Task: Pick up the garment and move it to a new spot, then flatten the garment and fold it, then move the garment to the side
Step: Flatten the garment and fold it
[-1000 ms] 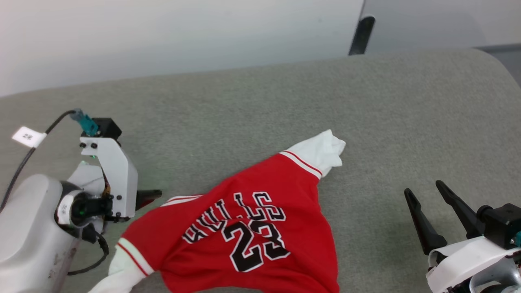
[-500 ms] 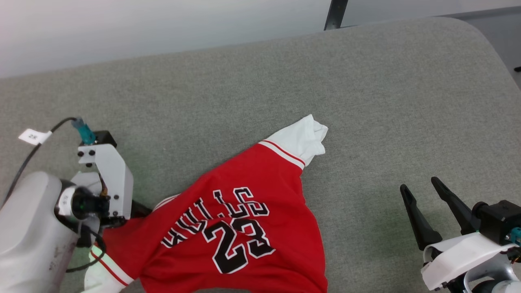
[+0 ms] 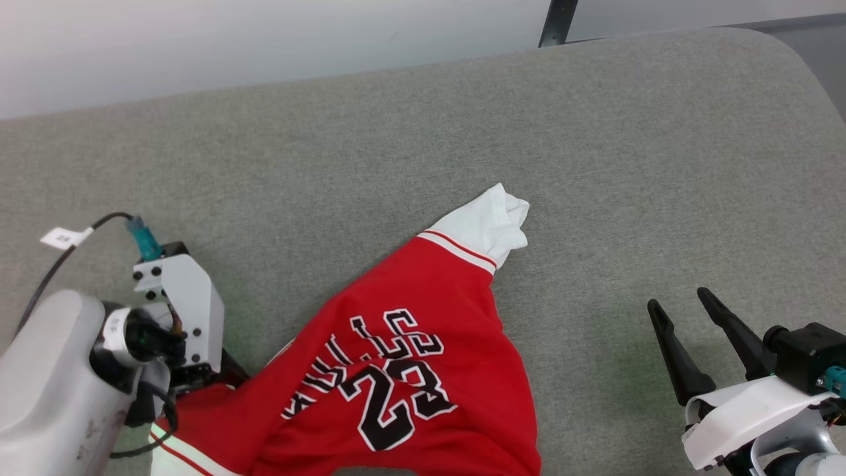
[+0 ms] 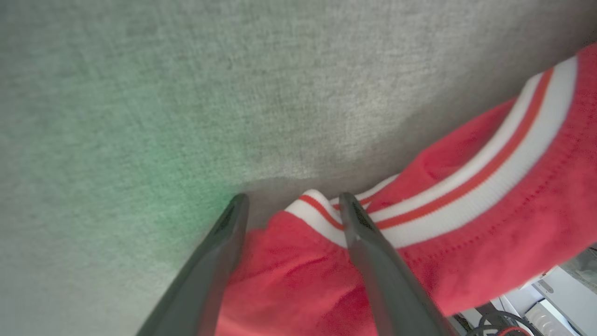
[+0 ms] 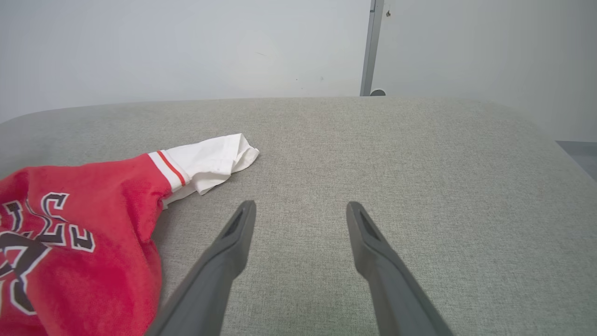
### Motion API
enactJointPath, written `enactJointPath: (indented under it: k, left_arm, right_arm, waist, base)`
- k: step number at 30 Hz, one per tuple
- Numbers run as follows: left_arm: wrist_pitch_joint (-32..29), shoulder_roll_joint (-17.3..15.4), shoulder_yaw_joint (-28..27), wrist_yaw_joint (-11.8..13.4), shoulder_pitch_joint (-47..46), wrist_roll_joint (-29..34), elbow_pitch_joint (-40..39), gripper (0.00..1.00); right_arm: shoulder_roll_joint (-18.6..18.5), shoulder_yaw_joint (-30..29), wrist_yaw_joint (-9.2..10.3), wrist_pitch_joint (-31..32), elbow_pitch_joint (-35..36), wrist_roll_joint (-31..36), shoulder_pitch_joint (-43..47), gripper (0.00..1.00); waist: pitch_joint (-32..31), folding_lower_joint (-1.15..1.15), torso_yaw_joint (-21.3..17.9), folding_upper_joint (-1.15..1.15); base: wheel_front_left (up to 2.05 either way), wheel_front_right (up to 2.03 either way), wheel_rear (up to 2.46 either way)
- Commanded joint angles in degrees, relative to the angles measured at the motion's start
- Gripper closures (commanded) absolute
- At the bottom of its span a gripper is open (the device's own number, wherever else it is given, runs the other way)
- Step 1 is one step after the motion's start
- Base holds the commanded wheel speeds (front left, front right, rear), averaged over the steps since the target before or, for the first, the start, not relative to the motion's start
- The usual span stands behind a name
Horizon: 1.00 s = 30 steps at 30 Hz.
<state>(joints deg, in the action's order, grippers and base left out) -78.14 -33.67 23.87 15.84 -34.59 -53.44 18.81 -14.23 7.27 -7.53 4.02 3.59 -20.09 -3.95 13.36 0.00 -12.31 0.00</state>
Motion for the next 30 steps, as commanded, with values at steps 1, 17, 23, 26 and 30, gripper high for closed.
enactJointPath:
  k: [1, 17, 23, 26, 30]
  left_arm:
    - [-0.4, 0.1, -0.3, 0.7, 1.0, -0.6, -0.5, 0.0]
    - [-1.9, -2.7, -1.0, 2.3, 1.1, -0.3, -13.7, 0.0]
    - [0.5, -3.4, 0.2, -1.0, 4.0, 0.3, -12.0, 0.0]
    - [3.0, -3.4, 0.7, -3.7, 4.7, 0.9, -9.8, 0.0]
    - [6.4, -3.0, 1.8, -7.6, 4.9, 2.1, -5.5, 0.0]
  right_arm:
    - [0.1, -0.1, 0.09, -0.2, -0.1, 0.1, -0.5, 0.0]
    - [-0.5, 0.3, 0.09, 0.5, -0.5, -0.2, 0.2, 0.0]
    - [-0.6, 0.5, 0.09, 0.6, -0.2, -0.4, 0.3, 0.0]
    - [-0.6, 0.4, 0.09, 0.7, -0.1, -0.5, 0.1, 0.0]
    - [-0.8, 0.4, 0.09, 0.7, 0.1, -0.6, -0.3, 0.0]
  waist:
    - [0.0, 0.0, 0.1, 0.0]
    - [-2.1, 0.0, 1.7, 0.0]
    - [-1.9, 0.0, 1.9, 0.0]
    - [-1.5, 0.0, 1.8, 0.0]
    - [-0.7, 0.0, 1.7, 0.0]
  base:
    - [0.0, 0.0, 0.0]
    - [0.0, 0.0, 0.0]
    - [0.0, 0.0, 0.0]
    - [0.0, 0.0, 0.0]
    - [0.0, 0.0, 0.0]
